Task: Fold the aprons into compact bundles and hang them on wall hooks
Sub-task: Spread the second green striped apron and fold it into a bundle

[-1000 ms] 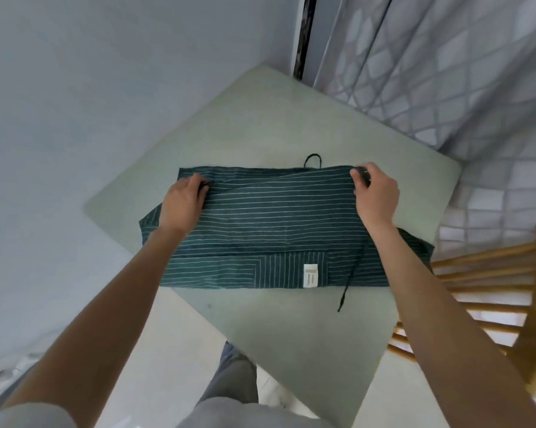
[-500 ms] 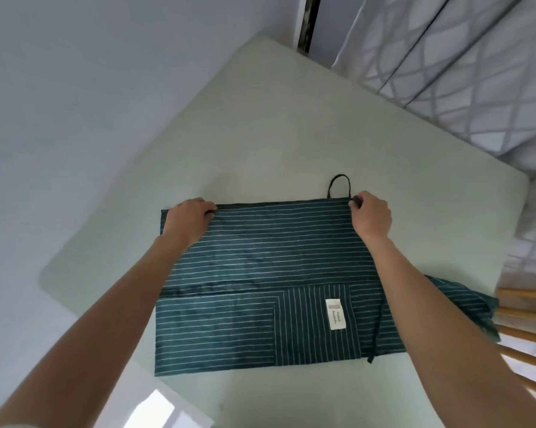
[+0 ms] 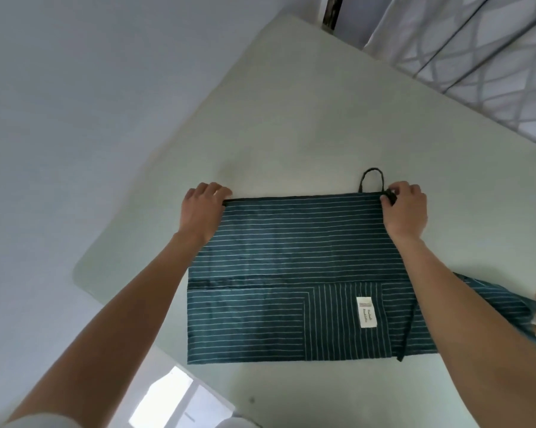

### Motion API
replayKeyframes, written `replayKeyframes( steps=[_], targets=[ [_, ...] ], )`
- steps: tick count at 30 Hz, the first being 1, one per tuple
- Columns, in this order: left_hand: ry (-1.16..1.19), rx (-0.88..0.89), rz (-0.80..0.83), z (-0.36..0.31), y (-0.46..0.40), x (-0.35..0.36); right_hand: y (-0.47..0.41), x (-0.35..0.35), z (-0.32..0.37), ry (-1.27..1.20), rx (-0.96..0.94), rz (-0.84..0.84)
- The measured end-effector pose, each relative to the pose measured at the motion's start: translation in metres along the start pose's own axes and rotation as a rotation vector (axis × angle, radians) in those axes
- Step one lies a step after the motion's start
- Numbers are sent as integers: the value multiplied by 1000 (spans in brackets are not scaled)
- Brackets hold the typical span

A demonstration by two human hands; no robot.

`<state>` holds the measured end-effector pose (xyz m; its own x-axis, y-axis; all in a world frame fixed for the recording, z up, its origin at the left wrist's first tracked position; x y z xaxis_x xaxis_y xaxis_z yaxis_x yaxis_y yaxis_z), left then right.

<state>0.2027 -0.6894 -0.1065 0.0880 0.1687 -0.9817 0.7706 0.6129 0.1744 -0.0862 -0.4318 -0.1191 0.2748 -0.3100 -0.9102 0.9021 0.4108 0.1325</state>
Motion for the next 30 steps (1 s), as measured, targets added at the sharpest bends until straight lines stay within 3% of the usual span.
replayKeyframes(
  steps=[4, 6, 10, 12, 17, 22, 26, 30],
  targets=[
    [182, 189, -128, -53, 12, -6, 29, -21, -7, -101, -26, -62],
    [256, 286, -49, -97, 18, -3, 58, -31, -27, -33, 46, -54],
    [218, 368, 199, -182, 27, 19, 120, -23, -70, 92, 217, 196],
    [144, 374, 277, -205, 30, 32, 130, -15, -79, 51, 217, 230],
    [53, 335, 357, -233, 31, 51, 115, -41, -98, -12, 228, 105],
    [41, 306, 343, -234, 27, 51, 121, -36, -116, 71, 252, 312],
    [39, 295, 334, -237, 27, 50, 103, -58, -101, -205, 158, 233],
    [56, 282, 316, -237, 26, 50, 33, -101, -76, -275, 72, -27]
  ],
)
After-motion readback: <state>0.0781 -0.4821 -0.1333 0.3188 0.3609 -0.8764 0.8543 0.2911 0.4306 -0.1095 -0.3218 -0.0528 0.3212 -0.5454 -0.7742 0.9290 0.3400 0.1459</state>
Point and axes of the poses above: each hand's wrist, its own y-axis away from the middle knuckle, its own x-axis out of the palm, z = x × y, the point moved 4 cm from there along -y, towards the middle knuckle, and after that the axes turned 2 degrees about -y, right-handed, at the moved point
